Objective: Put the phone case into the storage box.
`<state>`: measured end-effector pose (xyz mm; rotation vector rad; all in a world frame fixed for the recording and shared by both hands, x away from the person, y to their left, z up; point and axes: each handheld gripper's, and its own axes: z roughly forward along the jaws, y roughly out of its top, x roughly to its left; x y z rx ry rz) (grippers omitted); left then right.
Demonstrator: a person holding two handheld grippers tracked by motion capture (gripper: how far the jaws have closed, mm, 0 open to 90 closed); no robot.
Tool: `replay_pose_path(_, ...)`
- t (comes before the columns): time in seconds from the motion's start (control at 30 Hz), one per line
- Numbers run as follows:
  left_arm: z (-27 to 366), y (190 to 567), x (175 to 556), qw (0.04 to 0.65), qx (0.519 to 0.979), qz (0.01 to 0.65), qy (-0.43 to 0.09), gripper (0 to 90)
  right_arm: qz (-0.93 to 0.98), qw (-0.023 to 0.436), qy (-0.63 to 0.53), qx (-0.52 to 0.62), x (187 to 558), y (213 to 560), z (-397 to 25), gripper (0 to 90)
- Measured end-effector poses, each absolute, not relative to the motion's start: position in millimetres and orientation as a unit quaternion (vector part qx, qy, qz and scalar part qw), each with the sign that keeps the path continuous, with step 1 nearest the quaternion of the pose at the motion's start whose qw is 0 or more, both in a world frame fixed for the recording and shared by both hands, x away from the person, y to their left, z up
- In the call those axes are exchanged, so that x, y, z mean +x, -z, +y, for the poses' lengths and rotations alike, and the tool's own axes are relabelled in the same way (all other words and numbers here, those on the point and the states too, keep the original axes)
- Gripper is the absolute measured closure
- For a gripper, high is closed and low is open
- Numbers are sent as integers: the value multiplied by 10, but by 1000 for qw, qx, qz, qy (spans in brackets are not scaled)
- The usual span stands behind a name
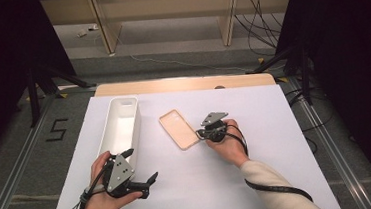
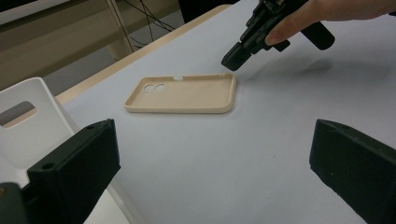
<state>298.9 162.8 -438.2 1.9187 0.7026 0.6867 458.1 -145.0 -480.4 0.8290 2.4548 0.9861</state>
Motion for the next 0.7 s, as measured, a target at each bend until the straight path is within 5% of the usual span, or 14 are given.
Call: replay_pose_path(0.7,1632,4382,2991,473,784,286,-281,10,882,183,-332,280,4579,4832,-1413,900)
